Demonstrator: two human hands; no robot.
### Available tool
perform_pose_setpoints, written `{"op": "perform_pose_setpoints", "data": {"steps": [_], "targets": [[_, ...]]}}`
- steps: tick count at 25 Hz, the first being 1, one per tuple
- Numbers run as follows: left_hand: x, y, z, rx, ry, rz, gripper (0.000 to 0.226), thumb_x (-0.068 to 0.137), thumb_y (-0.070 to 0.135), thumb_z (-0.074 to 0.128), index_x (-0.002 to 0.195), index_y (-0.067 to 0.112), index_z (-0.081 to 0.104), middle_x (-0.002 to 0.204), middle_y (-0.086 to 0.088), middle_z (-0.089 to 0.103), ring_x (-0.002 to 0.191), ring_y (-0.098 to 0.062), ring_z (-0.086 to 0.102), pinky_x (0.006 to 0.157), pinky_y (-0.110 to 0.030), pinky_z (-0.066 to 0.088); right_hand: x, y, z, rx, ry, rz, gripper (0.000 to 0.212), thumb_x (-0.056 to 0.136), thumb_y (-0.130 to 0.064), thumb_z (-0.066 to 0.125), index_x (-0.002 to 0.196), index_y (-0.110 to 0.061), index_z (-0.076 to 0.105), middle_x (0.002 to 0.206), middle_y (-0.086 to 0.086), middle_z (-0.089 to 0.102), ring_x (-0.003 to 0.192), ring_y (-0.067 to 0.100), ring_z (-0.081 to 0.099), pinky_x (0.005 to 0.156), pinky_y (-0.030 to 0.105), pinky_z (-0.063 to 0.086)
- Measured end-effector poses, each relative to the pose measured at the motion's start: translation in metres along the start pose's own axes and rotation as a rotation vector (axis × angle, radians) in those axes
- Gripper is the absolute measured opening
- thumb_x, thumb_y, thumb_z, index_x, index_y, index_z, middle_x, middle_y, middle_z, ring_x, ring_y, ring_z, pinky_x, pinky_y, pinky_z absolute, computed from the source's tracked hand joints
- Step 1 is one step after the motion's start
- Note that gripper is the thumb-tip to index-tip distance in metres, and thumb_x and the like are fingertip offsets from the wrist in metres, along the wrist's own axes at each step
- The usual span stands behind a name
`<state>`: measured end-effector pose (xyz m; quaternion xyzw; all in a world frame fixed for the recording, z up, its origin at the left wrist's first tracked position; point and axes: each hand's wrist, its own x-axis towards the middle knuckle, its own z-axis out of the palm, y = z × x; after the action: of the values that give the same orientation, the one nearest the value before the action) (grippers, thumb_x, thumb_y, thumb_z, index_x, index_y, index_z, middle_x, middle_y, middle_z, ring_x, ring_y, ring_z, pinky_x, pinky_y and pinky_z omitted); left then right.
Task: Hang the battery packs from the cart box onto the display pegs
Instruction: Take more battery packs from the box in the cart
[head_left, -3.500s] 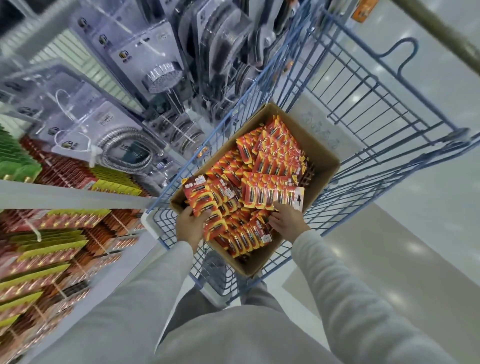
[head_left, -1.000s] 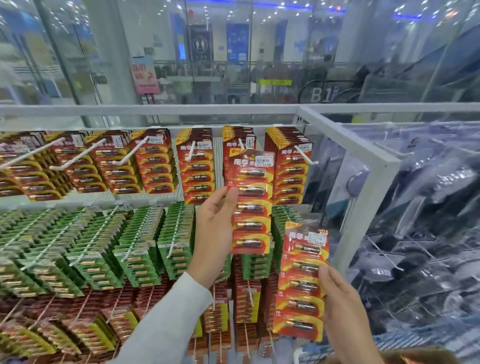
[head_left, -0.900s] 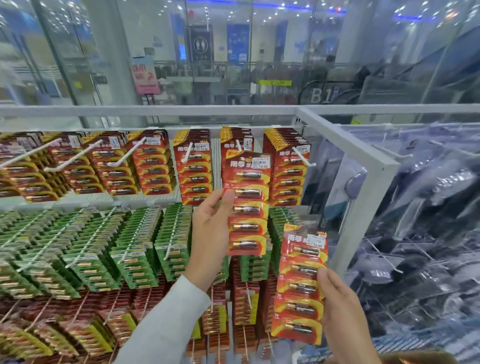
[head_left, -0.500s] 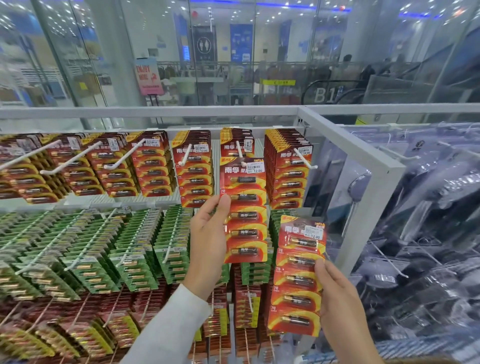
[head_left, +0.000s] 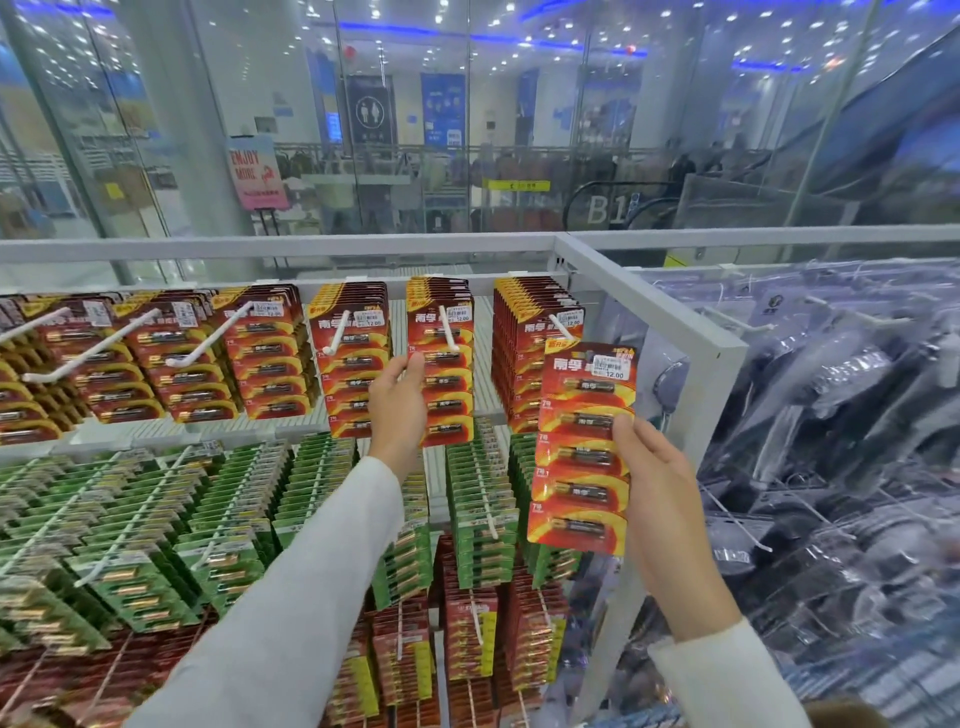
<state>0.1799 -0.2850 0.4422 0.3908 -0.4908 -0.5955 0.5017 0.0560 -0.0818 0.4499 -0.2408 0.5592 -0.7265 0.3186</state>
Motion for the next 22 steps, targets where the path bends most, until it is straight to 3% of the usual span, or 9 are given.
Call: {"op": "perform_pose_setpoints", "data": {"steps": [5, 14, 17, 22], "targets": [[0.012, -0.008, 0.002, -0.012, 0.009, 0.007, 0.028, 0.111, 0.030, 0.048, 0.103, 0.021, 0.073, 0.100, -0.008, 0.080, 0.089, -0.029, 0.079, 0.087, -0.058, 0.062, 0.012, -0.003, 0.001, -0.034, 0.039, 0.012, 0.025, 0.103, -0.038, 0.055, 0.114, -0.020, 0.069, 0.100, 0.003, 0.079, 0.088, 0.026, 0.078, 0.088, 0.050, 0.059], [0.011, -0.016, -0.007, 0.066, 0.022, 0.091, 0.025, 0.110, 0.030, 0.051, 0.111, 0.016, 0.071, 0.102, -0.006, 0.079, 0.090, -0.025, 0.078, 0.083, -0.053, 0.064, 0.052, 0.007, 0.017, -0.167, 0.056, 0.006, 0.028, 0.107, -0.041, 0.049, 0.109, -0.021, 0.069, 0.090, -0.002, 0.079, 0.080, 0.021, 0.078, 0.076, 0.043, 0.061], [0.013, -0.018, -0.012, 0.114, 0.045, 0.121, 0.020, 0.109, 0.025, 0.053, 0.116, 0.014, 0.068, 0.104, -0.003, 0.077, 0.089, -0.017, 0.078, 0.080, -0.042, 0.065, 0.075, 0.011, 0.030, -0.201, 0.077, -0.018, 0.029, 0.107, -0.042, 0.046, 0.108, -0.021, 0.067, 0.092, 0.001, 0.078, 0.079, 0.020, 0.078, 0.081, 0.047, 0.062], [0.017, -0.022, -0.019, 0.153, 0.036, 0.130, 0.017, 0.107, 0.020, 0.058, 0.122, 0.017, 0.066, 0.112, 0.000, 0.074, 0.100, -0.015, 0.074, 0.090, -0.040, 0.063, 0.102, 0.022, 0.042, -0.193, 0.122, -0.052, 0.030, 0.107, -0.041, 0.047, 0.115, -0.018, 0.065, 0.101, 0.002, 0.077, 0.080, 0.017, 0.077, 0.082, 0.045, 0.063]]}}
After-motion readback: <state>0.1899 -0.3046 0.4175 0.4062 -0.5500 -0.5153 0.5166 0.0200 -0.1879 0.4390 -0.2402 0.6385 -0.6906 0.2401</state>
